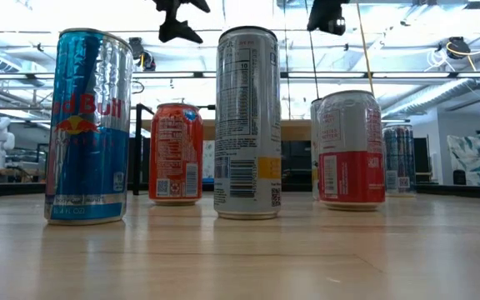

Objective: Place canned beverage on shelf
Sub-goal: Put the middle right white-yellow soda can aligned with the other white-yellow can on the shelf

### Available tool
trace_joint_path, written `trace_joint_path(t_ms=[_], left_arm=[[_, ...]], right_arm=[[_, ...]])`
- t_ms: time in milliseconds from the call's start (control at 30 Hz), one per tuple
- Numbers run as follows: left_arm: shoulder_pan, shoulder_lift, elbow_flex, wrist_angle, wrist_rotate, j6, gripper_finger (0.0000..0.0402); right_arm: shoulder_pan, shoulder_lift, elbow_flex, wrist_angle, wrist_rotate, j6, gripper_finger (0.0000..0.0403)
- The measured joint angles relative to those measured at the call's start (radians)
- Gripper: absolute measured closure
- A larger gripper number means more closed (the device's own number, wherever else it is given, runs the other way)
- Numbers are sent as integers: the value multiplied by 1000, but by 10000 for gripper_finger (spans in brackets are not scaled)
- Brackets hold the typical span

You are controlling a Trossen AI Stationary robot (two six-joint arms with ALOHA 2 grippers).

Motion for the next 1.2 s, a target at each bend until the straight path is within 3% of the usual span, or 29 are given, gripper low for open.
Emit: trace_joint_path(t_ms=[500,767,1000,1200], left_arm=[[-159,-22,0,-56,-101,-185,61],[-236,-24,0,-133,-148,-325,61],[-349,-24,0,-171,-282,-484,61],[-432,-24,0,-195,-393,-534,61]], right_arm=[[52,-34,-11,-166,5,-80,403],[79,-77,-11,-103,4,-107,403],[118,-79,-18,-63,4,-205,403],[146,-116,-182,32,1,-230,403]])
